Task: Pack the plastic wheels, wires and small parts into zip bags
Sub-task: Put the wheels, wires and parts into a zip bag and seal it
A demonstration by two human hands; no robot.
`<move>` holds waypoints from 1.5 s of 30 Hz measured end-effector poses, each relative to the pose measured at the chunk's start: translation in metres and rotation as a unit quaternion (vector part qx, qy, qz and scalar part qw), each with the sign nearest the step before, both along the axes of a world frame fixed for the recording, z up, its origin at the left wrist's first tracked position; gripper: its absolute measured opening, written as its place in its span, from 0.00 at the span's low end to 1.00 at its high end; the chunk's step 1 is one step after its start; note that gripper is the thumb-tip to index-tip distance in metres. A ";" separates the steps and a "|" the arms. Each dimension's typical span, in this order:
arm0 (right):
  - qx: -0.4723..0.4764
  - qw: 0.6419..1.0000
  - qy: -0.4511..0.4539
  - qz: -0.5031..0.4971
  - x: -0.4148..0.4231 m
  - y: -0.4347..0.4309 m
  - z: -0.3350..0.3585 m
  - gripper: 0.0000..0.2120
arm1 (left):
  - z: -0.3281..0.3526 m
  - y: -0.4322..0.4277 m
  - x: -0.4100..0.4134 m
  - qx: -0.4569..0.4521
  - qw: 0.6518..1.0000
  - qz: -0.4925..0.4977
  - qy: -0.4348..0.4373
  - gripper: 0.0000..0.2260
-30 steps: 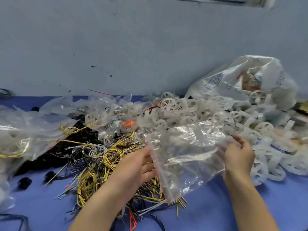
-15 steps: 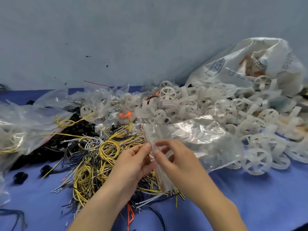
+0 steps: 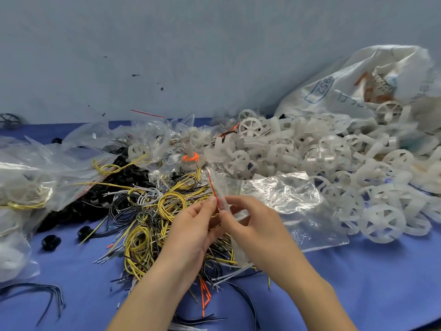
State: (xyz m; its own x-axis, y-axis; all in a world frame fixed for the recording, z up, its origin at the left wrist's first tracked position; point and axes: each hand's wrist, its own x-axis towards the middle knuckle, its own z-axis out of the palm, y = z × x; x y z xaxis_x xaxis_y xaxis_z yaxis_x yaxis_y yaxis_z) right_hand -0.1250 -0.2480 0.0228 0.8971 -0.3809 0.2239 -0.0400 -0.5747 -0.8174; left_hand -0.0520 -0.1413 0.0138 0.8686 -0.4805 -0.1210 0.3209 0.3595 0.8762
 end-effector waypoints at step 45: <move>0.057 0.995 0.082 -0.026 -0.005 -0.004 -0.009 0.16 | -0.003 0.067 0.038 0.637 0.638 0.218 -0.375 0.12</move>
State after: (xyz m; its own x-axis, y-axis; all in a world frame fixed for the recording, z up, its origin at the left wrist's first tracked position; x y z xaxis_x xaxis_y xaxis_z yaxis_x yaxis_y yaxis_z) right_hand -0.1304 -0.2519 0.0137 0.8967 -0.4418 0.0286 -0.2050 -0.4716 -0.8577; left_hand -0.0139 -0.0747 0.0109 0.9295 -0.1006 0.3550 -0.2468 -0.8846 0.3957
